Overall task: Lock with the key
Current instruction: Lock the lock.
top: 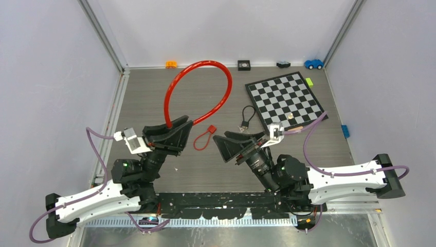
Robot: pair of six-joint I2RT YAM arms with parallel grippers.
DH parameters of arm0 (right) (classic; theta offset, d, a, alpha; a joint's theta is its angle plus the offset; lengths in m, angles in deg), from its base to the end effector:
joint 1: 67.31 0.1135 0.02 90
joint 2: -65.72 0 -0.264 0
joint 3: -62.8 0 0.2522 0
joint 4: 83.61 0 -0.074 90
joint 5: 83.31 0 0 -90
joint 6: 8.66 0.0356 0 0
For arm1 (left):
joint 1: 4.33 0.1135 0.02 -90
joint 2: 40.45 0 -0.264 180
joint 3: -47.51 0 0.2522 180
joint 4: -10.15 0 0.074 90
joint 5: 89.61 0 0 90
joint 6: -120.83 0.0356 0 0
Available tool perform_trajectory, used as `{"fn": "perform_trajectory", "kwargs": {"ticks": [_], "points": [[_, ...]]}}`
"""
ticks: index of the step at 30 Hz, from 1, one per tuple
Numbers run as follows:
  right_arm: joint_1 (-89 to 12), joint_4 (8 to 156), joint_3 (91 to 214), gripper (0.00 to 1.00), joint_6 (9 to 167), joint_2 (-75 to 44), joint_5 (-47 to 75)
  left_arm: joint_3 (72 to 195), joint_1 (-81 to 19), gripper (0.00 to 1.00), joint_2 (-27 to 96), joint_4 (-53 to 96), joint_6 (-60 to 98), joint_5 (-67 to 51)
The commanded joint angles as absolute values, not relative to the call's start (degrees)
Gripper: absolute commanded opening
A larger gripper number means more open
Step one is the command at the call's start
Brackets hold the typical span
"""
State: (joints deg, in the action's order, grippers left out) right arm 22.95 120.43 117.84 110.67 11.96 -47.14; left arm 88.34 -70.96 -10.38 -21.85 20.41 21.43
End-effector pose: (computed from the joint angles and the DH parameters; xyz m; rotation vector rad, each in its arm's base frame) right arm 0.0278 0.2021 0.3727 0.2045 1.4094 1.2329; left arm 0.0585 -0.1033 0.3657 0.0831 0.9315 -1.1010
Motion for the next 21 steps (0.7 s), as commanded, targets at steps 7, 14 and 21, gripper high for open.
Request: {"fn": "perform_trajectory", "kwargs": {"ticks": [7, 14, 21], "points": [[22.8, 136.0, 116.6, 0.79, 77.1, 9.4, -23.8, 94.3, -70.9, 0.0, -8.4, -33.1, 15.0, 21.4], [22.5, 143.2, 123.7, 0.71, 86.2, 4.8, -38.9, 93.7, -70.9, 0.0, -7.5, -33.7, 14.5, 20.2], [21.6, 142.3, 130.3, 0.72, 94.9, 3.8, -50.2, 92.8, -70.9, 0.0, -7.5, -33.3, 14.0, 19.3]]}}
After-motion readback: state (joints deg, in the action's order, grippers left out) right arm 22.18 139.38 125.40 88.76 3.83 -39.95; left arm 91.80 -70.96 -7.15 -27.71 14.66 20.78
